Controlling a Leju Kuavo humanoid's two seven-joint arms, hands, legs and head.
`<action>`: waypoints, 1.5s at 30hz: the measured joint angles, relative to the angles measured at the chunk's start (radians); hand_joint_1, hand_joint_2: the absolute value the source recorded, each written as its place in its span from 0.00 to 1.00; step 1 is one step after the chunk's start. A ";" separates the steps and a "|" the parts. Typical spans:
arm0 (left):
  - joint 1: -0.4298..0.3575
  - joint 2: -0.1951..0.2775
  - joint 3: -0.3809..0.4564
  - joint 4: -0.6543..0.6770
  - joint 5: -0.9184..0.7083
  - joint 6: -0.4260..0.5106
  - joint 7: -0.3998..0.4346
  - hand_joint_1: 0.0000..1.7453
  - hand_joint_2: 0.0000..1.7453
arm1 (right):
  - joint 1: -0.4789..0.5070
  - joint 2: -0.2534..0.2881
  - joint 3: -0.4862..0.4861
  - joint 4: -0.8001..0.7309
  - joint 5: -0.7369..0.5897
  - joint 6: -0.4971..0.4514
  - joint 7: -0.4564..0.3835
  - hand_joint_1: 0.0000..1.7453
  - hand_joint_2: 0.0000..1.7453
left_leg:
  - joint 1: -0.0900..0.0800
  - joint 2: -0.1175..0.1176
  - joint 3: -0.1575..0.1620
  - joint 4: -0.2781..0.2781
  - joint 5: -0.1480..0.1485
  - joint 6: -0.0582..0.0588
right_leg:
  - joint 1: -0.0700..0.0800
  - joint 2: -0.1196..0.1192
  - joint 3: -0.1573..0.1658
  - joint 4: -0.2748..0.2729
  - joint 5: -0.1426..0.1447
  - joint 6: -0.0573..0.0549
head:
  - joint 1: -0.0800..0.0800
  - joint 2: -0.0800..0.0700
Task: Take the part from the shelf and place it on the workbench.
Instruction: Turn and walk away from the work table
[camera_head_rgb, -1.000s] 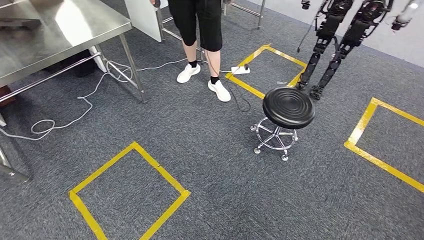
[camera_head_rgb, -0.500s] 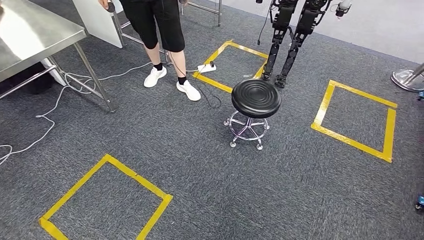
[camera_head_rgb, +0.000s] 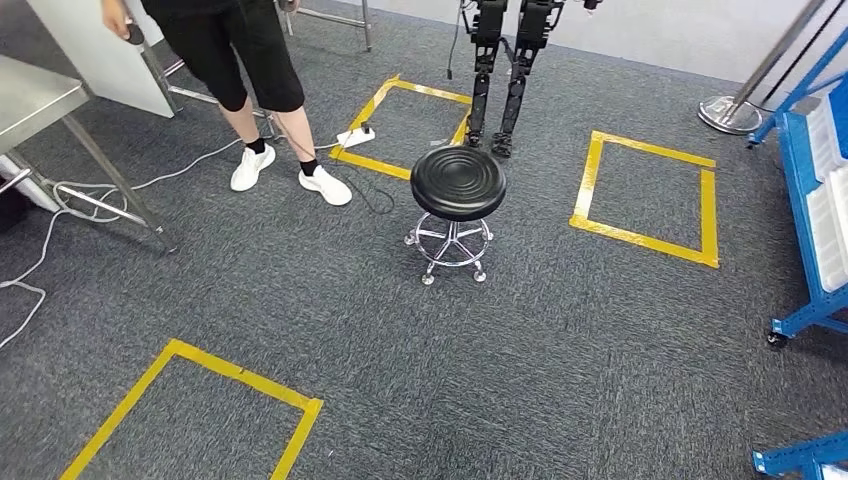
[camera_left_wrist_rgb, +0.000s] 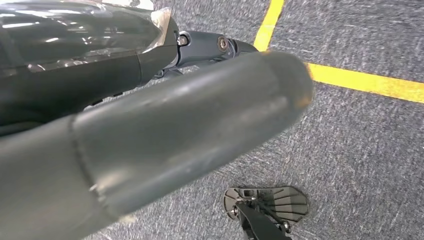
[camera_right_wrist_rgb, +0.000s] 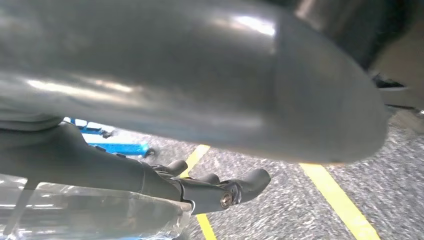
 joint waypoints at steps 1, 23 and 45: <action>-0.002 -0.001 0.001 0.000 0.000 0.001 0.003 0.00 0.00 | 0.000 0.000 0.001 0.000 0.002 0.001 0.000 0.00 0.00 | 0.000 0.010 0.004 -0.001 -0.002 -0.006 | 0.003 0.011 -0.003 0.000 0.003 -0.009 | -0.002 0.000; -0.001 0.000 0.005 0.000 0.000 0.018 0.007 0.00 0.00 | -0.001 -0.001 0.007 0.000 0.015 0.004 -0.013 0.00 0.00 | 0.010 -0.083 -0.016 0.009 0.006 0.021 | -0.003 0.092 -0.148 0.232 -0.072 -0.019 | 0.002 0.000; 0.001 -0.003 0.005 0.000 -0.001 0.029 0.024 0.00 0.00 | -0.002 0.002 0.007 0.001 0.023 0.010 -0.008 0.00 0.00 | 0.010 -0.189 -0.035 0.051 -0.005 -0.008 | 0.003 0.180 -0.016 0.009 0.024 -0.050 | -0.007 0.000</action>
